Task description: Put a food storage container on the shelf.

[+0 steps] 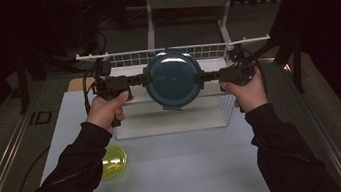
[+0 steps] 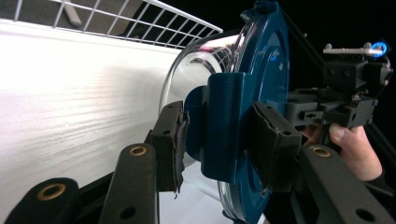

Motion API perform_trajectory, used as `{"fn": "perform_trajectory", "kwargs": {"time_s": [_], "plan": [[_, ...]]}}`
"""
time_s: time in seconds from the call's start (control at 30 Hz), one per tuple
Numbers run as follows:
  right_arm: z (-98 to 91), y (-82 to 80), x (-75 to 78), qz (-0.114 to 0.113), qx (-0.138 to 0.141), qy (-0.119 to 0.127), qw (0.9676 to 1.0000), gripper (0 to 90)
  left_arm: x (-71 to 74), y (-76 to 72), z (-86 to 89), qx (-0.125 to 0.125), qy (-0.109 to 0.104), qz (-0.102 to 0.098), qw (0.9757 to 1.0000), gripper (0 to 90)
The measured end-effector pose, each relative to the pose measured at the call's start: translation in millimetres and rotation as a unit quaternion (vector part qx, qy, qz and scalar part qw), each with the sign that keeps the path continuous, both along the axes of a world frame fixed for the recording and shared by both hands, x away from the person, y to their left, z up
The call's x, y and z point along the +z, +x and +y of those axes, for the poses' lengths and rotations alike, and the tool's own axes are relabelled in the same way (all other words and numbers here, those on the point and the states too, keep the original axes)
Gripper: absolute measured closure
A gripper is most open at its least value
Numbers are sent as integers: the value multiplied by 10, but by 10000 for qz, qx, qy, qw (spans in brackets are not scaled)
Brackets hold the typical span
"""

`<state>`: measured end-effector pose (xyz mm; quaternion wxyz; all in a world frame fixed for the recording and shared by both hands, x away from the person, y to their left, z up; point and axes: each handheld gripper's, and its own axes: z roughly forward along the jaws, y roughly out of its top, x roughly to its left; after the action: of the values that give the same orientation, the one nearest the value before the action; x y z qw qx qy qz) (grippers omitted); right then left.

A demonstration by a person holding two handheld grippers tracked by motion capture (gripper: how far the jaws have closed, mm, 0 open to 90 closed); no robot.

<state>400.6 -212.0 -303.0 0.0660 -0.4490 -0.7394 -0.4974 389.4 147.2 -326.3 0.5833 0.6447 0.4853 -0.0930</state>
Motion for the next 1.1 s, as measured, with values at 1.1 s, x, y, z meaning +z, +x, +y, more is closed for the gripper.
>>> {"fn": "perform_trajectory", "kwargs": {"time_s": [1.1], "plan": [[90, 272, 12, 392, -347, -338, 9981, 468, -4, 161, 36, 612, 168, -131, 9979, 493]]}}
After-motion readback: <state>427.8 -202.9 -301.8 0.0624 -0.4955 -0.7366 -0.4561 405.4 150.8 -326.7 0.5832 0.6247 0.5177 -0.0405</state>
